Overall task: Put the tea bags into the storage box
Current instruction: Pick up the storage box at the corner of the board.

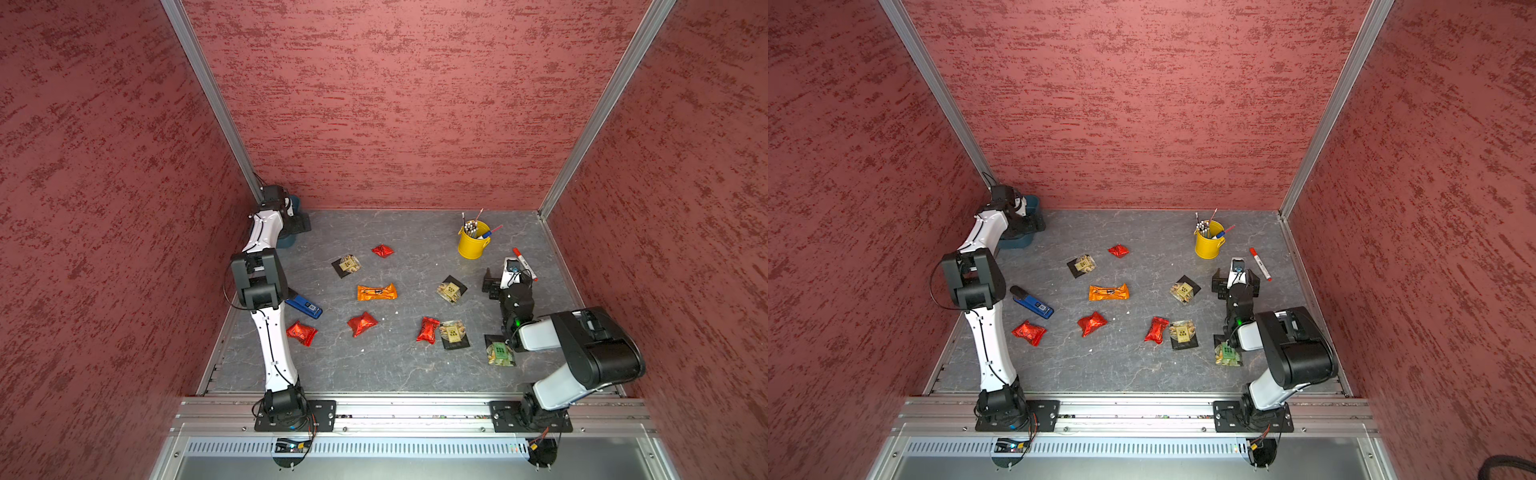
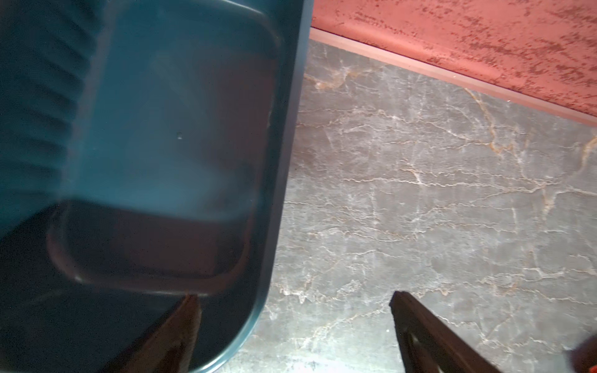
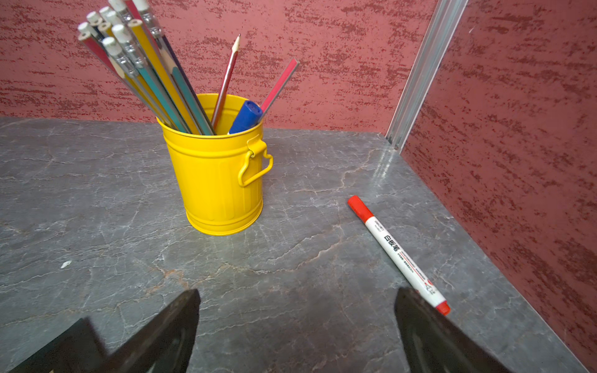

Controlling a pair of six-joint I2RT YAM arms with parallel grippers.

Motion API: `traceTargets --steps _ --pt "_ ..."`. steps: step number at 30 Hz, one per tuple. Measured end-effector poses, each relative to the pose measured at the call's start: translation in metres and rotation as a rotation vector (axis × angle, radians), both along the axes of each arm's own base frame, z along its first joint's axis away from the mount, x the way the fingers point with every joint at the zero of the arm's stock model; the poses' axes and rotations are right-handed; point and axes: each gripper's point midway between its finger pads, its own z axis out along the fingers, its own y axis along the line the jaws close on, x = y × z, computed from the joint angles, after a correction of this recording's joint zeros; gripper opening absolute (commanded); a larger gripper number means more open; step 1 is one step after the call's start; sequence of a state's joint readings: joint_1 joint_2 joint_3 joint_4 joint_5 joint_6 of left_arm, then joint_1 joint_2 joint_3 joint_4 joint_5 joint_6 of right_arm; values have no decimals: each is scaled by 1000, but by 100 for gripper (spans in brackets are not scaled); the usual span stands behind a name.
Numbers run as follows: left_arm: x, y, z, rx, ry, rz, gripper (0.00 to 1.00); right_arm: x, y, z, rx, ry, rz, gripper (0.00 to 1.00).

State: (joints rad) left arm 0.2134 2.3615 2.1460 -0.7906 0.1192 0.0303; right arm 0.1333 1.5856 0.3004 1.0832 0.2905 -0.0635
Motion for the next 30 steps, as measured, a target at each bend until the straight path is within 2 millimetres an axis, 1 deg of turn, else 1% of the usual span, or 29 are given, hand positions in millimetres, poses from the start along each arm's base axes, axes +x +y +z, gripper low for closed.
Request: traceTargets --steps 6,8,10,11,16,21,24,26,30 --pt "1 -5 -3 -14 5 -9 90 0 0 0 0 1 0 99" --pt "1 -7 -4 -12 10 -9 85 0 0 0 0 1 0 98" --pt "1 -10 -5 -10 14 -6 77 0 0 0 0 1 0 98" --pt "2 -12 -6 -6 18 -7 75 0 0 0 0 1 0 98" --pt "3 -19 -18 7 40 -11 71 0 0 -1 0 3 0 98" --pt "0 -23 -27 3 68 -11 66 0 0 -1 0 4 0 98" --pt "-2 -22 -28 1 79 -8 56 0 0 -1 0 4 0 99" --pt "-3 -22 -29 -4 83 -2 45 0 0 -1 0 4 0 98" --pt "-7 -23 -30 -13 100 6 35 0 0 -1 0 4 0 98"
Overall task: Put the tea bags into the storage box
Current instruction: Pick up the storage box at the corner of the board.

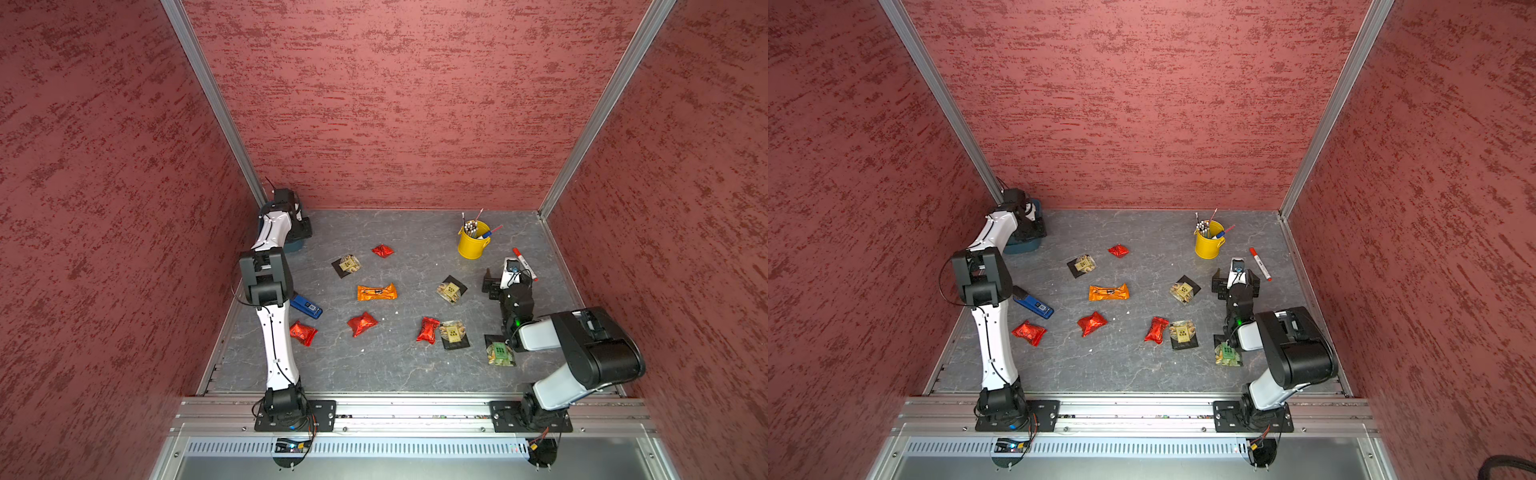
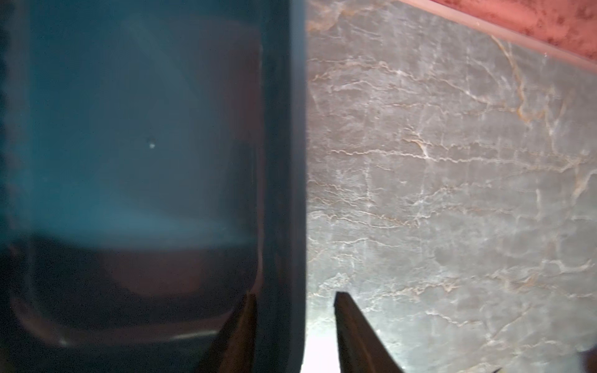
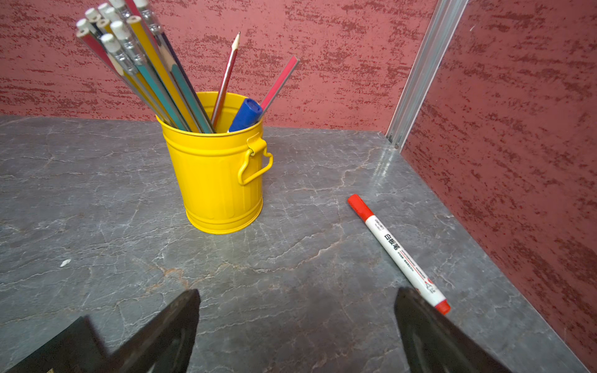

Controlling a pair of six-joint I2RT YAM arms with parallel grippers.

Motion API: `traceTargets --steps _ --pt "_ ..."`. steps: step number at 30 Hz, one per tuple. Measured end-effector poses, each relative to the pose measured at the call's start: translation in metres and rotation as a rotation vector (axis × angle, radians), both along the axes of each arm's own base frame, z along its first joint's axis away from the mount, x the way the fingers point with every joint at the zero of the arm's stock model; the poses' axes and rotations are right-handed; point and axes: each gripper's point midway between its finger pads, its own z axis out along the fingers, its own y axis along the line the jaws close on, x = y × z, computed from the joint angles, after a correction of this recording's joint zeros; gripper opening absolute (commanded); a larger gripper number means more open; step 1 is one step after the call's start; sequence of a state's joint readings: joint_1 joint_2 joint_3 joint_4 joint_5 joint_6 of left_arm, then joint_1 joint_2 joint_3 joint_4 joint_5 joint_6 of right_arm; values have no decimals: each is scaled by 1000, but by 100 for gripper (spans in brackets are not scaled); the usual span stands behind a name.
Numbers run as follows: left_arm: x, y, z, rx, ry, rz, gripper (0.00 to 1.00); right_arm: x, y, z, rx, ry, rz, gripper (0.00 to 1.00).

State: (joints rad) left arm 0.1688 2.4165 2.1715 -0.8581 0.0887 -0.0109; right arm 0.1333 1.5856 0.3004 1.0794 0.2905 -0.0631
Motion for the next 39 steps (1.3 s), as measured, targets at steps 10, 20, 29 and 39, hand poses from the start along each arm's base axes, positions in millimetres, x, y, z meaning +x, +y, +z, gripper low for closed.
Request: traceTargets --steps 10,20,29,39 --pt "-6 -6 -3 -12 30 -8 15 0 0 0 0 0 0 98" --pt "-8 -11 5 10 44 -15 12 0 0 0 0 0 0 98" --pt "-18 -35 45 15 19 -54 12 0 0 0 0 0 0 98" --pt "-39 -95 143 38 -118 -149 13 0 0 0 0 0 0 98"
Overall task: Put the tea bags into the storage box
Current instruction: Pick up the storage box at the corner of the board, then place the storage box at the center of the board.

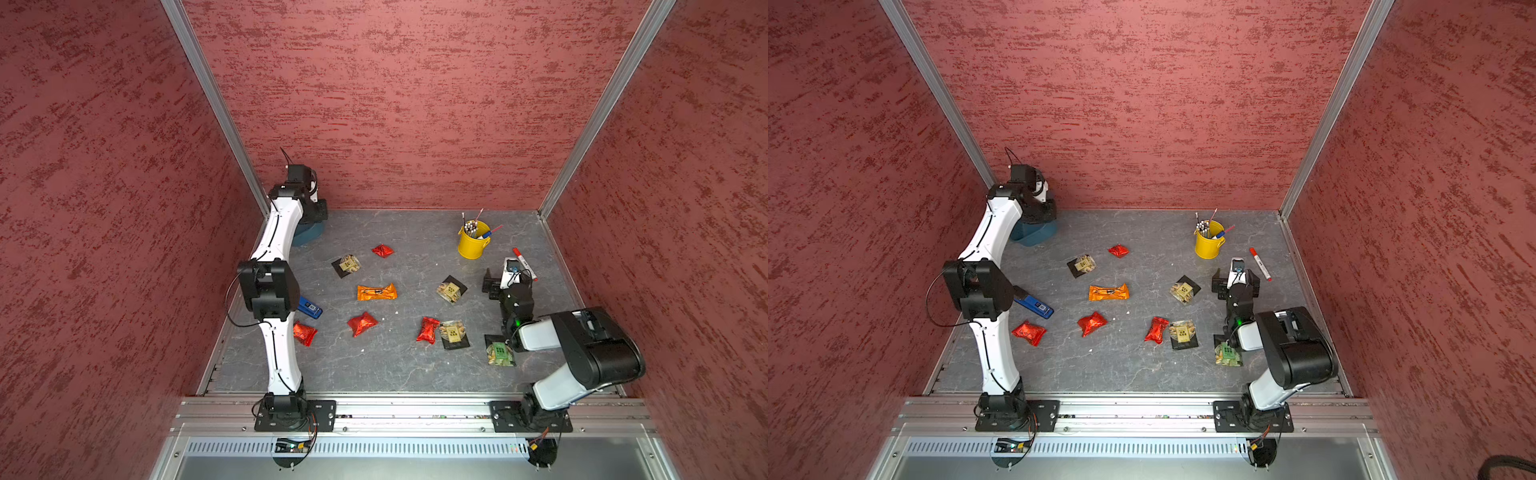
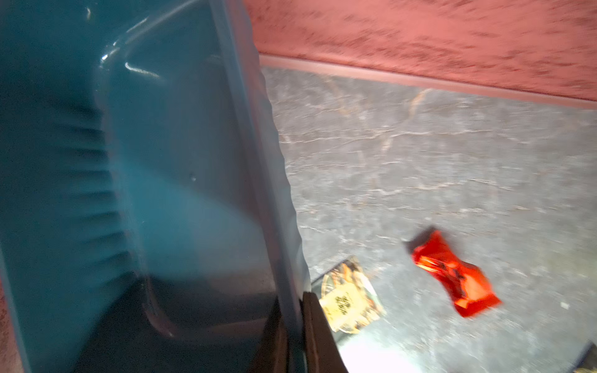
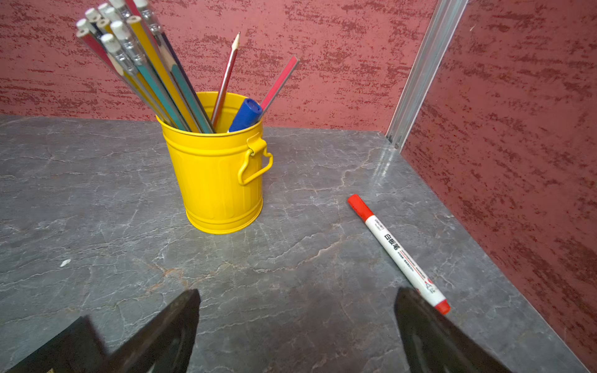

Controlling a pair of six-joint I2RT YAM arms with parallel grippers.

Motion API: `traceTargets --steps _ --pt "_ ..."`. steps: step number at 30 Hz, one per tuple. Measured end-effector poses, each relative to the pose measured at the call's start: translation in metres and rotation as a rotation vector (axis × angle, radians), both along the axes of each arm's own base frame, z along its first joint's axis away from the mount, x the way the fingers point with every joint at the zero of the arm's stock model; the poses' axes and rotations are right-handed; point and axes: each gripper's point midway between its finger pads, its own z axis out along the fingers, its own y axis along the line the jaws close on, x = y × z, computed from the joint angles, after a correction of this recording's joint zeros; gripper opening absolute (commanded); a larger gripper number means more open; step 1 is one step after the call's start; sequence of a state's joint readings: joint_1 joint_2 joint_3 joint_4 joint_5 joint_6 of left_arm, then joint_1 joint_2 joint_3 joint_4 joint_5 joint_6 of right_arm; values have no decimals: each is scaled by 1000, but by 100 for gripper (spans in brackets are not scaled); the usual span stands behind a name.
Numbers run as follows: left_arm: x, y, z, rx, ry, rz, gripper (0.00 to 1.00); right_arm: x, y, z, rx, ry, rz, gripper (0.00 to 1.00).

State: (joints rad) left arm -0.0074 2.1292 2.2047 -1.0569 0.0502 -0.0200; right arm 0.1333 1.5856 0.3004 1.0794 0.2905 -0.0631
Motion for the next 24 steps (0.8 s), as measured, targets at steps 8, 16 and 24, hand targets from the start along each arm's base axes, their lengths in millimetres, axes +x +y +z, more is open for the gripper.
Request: traceTargets --steps 8,16,24 --pt "-36 -97 35 -5 -16 -156 14 0 0 0 0 0 0 98" --pt "-92 -226 35 -37 18 -369 16 0 0 0 0 0 0 98" --pt "-135 -296 42 -69 19 -468 16 0 0 0 0 0 0 99"
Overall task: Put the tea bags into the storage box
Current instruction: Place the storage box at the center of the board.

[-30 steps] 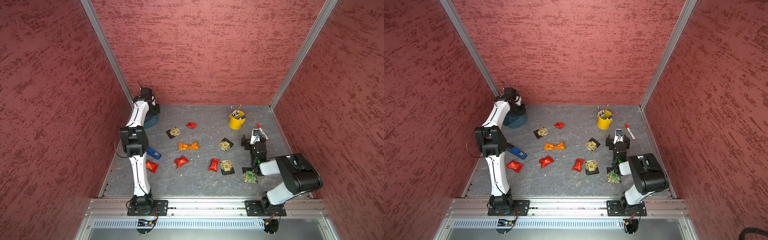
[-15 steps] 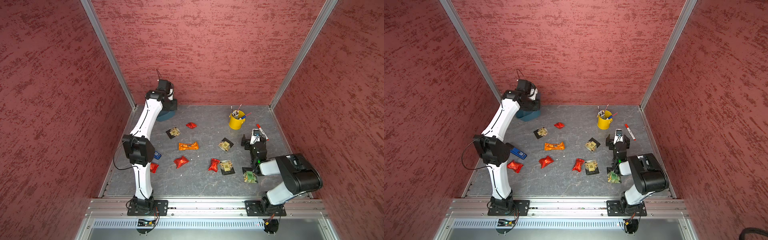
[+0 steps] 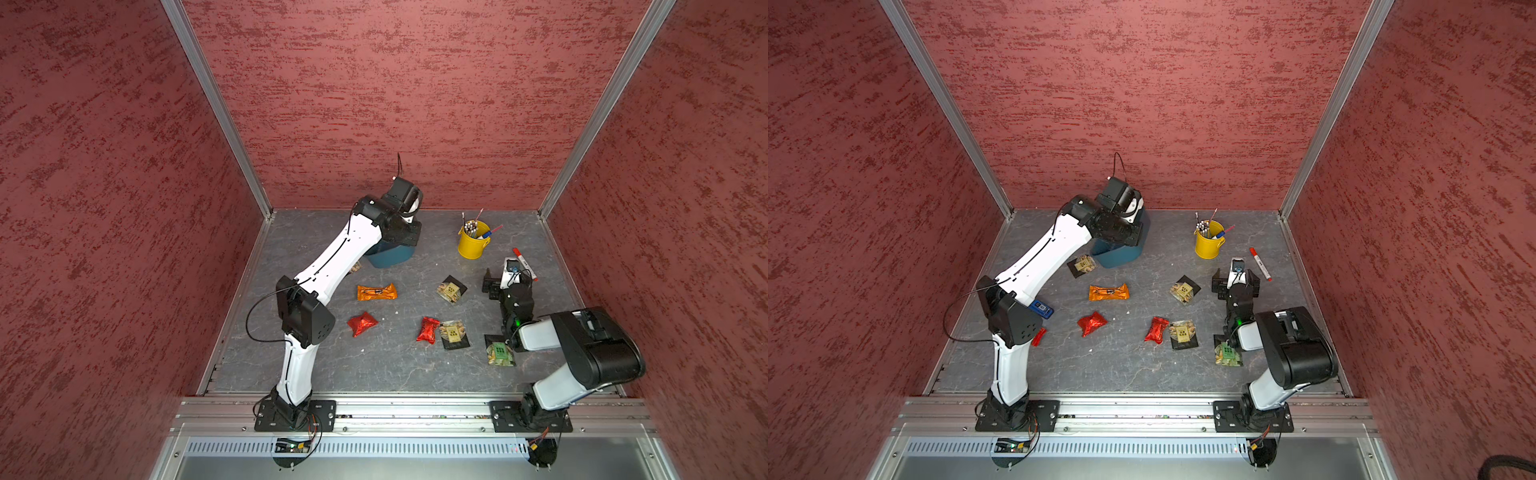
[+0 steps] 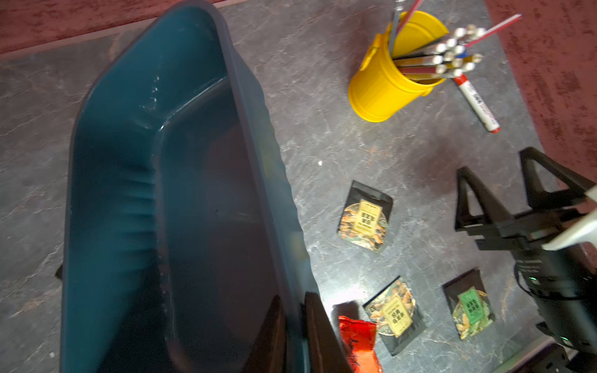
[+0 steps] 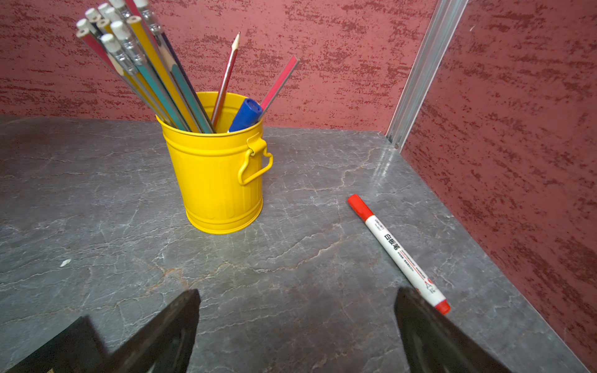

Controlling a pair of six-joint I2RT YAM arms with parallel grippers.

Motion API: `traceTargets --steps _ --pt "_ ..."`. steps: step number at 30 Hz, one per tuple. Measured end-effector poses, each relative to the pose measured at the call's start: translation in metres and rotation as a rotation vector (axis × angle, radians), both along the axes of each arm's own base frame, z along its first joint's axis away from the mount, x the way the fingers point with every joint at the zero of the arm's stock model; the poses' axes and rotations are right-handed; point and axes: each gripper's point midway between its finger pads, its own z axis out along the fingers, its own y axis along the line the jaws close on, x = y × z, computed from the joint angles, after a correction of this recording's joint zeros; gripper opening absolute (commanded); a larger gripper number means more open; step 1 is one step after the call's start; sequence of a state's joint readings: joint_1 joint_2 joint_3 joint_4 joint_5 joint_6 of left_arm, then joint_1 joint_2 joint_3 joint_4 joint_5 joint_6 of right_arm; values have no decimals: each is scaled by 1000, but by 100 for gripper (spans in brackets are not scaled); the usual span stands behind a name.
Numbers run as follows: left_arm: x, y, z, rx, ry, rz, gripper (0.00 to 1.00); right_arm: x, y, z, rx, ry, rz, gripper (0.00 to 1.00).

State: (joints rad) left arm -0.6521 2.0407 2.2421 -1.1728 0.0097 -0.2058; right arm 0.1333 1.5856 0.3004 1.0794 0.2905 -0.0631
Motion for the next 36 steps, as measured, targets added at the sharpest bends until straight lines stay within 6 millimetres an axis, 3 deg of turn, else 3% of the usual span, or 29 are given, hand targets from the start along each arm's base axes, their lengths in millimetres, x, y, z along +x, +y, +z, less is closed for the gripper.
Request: traceTargets --steps 3,8,14,22,30,33,36 --pt "-12 -24 -5 -7 8 -30 16 0 0 0 0 0 0 98" --pt "-21 -53 -37 3 63 -52 16 0 0 0 0 0 0 99" --pt "-13 -68 -75 22 103 -39 16 0 0 0 0 0 0 98" --pt "-9 -84 -87 -8 100 -36 17 0 0 0 0 0 0 98" --pt "-14 -106 -123 -16 155 -46 21 0 0 0 0 0 0 98" --pt "-15 -108 -136 -16 176 -40 32 0 0 0 0 0 0 99" --pt "-18 -108 -143 -17 197 -38 53 0 0 -1 2 4 -1 98"
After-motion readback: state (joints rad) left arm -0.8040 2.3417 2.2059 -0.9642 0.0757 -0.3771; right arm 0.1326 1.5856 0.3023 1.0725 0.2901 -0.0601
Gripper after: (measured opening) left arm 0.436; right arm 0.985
